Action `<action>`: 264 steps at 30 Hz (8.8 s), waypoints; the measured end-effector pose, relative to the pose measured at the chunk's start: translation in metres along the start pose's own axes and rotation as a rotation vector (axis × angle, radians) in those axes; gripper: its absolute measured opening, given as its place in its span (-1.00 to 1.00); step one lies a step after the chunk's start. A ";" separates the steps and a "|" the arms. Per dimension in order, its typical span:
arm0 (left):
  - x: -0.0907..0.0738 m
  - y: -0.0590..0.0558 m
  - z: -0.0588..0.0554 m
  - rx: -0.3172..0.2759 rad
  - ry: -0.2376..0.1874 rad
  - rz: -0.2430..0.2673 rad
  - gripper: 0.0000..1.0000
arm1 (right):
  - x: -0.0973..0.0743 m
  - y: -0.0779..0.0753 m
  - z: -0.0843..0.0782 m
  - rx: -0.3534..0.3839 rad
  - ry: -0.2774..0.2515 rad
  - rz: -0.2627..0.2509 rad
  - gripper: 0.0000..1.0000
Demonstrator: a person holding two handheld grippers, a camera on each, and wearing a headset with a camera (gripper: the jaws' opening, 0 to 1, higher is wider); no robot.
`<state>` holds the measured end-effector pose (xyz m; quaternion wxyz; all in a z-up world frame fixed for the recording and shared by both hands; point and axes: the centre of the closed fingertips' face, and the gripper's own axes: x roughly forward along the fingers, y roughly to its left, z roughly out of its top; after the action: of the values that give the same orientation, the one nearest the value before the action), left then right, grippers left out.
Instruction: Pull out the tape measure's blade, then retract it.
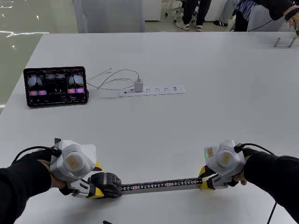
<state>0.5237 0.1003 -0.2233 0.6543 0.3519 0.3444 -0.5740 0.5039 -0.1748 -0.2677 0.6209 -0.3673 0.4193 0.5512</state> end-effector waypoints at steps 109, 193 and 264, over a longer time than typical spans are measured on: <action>-0.100 -0.034 -0.083 -0.741 -0.386 0.480 0.98 | -0.096 0.066 -0.075 0.628 -0.388 -0.419 0.98; -0.004 0.008 0.016 -0.959 -0.463 0.759 0.98 | -0.012 -0.001 -0.003 0.005 -0.046 -0.015 -0.04; 0.012 0.014 -0.007 -1.063 -0.426 0.797 0.26 | 0.005 -0.002 0.005 -0.008 0.050 0.022 -0.83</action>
<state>0.5388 0.1016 -0.2365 0.9519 -0.0369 0.2872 -0.1003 0.5068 -0.1685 -0.2702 0.6025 -0.3790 0.4364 0.5503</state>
